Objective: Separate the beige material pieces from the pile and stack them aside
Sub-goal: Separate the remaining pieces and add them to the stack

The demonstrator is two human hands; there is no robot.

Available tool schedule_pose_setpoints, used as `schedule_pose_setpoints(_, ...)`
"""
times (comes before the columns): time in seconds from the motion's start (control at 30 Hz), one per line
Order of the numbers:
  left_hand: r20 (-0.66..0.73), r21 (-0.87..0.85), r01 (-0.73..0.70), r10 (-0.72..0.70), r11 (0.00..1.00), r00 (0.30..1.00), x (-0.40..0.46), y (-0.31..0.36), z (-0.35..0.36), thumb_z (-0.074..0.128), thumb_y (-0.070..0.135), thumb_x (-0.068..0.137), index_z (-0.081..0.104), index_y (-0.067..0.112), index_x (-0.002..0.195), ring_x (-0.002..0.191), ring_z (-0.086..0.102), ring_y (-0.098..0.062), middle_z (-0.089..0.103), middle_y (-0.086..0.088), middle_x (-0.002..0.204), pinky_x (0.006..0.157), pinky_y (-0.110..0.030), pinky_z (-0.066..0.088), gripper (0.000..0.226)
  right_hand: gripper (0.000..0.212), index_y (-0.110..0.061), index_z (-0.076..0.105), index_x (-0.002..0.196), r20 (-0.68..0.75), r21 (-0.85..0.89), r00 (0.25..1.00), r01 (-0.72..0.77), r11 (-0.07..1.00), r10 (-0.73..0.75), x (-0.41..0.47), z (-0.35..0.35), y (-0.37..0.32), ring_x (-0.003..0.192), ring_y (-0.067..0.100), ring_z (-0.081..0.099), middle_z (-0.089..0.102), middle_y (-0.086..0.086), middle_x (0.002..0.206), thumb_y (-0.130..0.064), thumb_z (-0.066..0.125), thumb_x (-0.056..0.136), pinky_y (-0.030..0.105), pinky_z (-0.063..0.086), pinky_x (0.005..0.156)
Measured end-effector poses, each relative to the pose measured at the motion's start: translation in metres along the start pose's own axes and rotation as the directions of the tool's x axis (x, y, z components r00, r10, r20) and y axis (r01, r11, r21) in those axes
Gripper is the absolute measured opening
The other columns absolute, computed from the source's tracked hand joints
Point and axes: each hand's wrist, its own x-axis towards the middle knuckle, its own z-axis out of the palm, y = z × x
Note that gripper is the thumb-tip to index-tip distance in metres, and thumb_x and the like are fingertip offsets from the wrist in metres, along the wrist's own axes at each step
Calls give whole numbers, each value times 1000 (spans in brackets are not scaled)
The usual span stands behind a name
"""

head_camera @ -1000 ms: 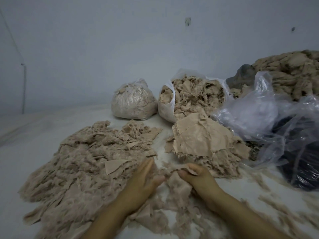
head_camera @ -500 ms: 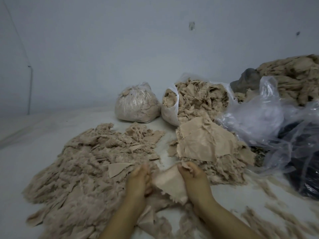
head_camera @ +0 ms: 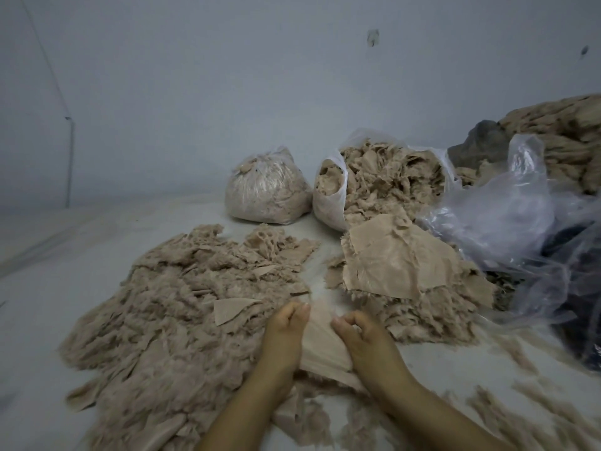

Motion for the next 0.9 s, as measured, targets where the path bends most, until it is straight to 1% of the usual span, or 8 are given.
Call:
schedule_pose_setpoints(0.2,-114,-211,76,-102,975,988,11,3,-16,46,26,99,62,9,90,52,65,-20,69,-5,65,41,-26,48,26,37,-19,60,67,-51,-63,997,-69,996,66,-3,-28,6,48,-5,47,57,-15,52,-37,49,97,14,32,49)
schedule_pose_setpoints(0.27,-102,-265,99,-130,959,986,14,4,-21,44,28,100,63,5,97,57,66,-21,71,-9,71,45,-27,50,30,44,-17,62,69,12,-148,997,-73,986,75,-7,-36,2,51,-7,50,59,-18,54,-50,46,94,10,33,51)
schedule_pose_setpoints(0.37,-93,-336,63,-100,940,991,14,3,-11,44,23,99,64,7,100,64,69,-16,73,-7,78,50,-24,53,26,61,-11,66,83,208,71,965,-174,982,156,-15,-22,-10,67,7,61,69,-4,74,-70,53,72,21,47,64)
schedule_pose_setpoints(0.43,-89,-339,37,-71,940,993,14,2,-6,45,24,99,65,8,99,71,71,-18,74,-7,83,53,-26,54,26,54,-5,66,97,342,323,919,-310,894,195,-18,-4,-18,66,15,67,73,8,84,-53,70,73,29,56,60)
schedule_pose_setpoints(0.57,-161,-252,-33,-8,967,987,12,0,-10,43,28,99,60,5,97,68,67,-21,70,-12,82,56,-30,53,28,17,2,62,84,335,503,916,-373,780,222,-18,14,-23,37,9,47,61,7,55,-12,70,83,18,38,37)
schedule_pose_setpoints(0.67,-273,-196,-42,-14,980,962,15,0,-16,41,29,101,59,6,106,80,64,-26,66,-15,94,68,-35,53,29,9,3,64,81,365,428,901,-385,818,234,-18,4,-20,36,10,47,60,8,52,-4,68,85,18,37,35)
schedule_pose_setpoints(0.8,-338,-274,9,-105,962,935,23,4,-30,38,30,102,57,9,100,53,61,-25,64,-15,83,35,-26,45,28,14,-2,66,69,442,198,846,-416,888,298,-21,-20,-11,35,10,50,63,9,54,-1,70,82,18,40,35)
schedule_pose_setpoints(0.9,-253,-251,16,-82,968,964,20,5,-25,41,28,101,58,8,99,58,65,-20,66,-14,86,43,-27,51,26,24,-2,62,82,414,174,865,-381,908,283,-18,-25,-14,50,15,56,66,6,64,-24,69,86,21,44,46)
